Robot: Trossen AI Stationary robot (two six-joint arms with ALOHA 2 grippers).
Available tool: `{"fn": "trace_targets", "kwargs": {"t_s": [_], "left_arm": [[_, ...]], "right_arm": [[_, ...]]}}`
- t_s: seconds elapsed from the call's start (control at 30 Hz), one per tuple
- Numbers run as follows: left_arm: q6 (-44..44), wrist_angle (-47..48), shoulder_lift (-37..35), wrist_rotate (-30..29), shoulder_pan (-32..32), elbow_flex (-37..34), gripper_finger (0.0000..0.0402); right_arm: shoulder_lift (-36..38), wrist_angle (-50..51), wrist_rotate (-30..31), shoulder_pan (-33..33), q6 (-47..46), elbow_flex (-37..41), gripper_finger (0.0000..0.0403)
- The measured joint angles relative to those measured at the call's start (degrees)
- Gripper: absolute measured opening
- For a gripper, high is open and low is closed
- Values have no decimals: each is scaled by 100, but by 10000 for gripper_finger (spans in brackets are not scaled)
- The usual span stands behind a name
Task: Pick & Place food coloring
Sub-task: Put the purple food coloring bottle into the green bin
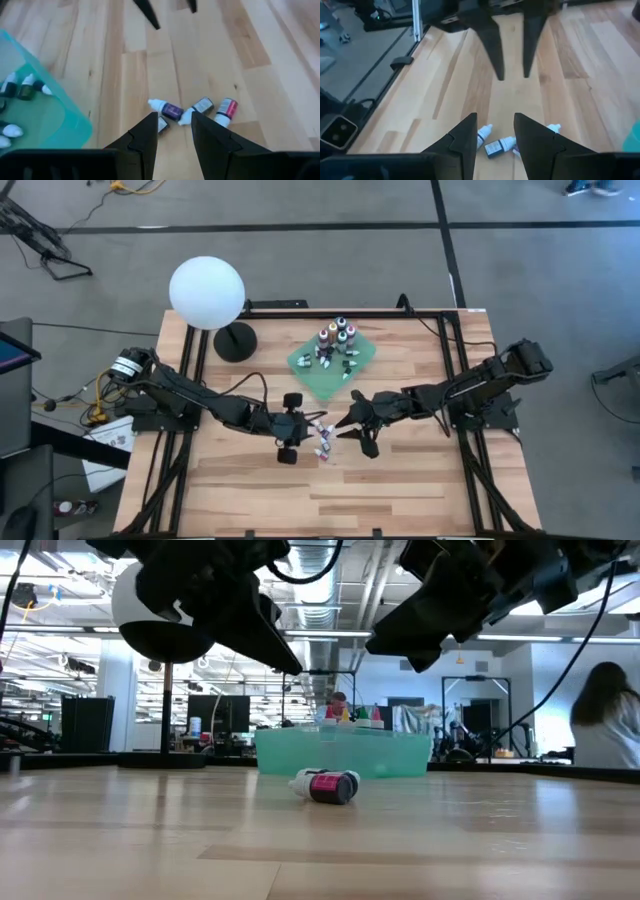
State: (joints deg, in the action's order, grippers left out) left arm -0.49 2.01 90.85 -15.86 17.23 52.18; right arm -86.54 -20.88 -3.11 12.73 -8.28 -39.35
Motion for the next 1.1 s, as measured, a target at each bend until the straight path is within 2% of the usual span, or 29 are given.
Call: {"fn": "trace_targets", "kwargs": {"t_s": [0.2,0.33,0.53,0.8,0.97,1.1], "left_arm": [[76,27,0,524,61,2,113],[319,633,57,499,265,4,113],[4,895,81,802,457,2,113],[-558,904,81,770,447,2,113],[-189,1097,81,1466,442,-22,113],[-269,1080,76,1556,389,-207,113]], "right_arm": [[0,50,-4,-48,452,0,120],[0,130,-4,-90,534,0,120],[0,163,-8,-90,843,0,120],[0,213,-9,-94,637,0,120],[0,312,-9,-94,704,0,120],[-28,263,-7,-94,867,-1,120]]}}
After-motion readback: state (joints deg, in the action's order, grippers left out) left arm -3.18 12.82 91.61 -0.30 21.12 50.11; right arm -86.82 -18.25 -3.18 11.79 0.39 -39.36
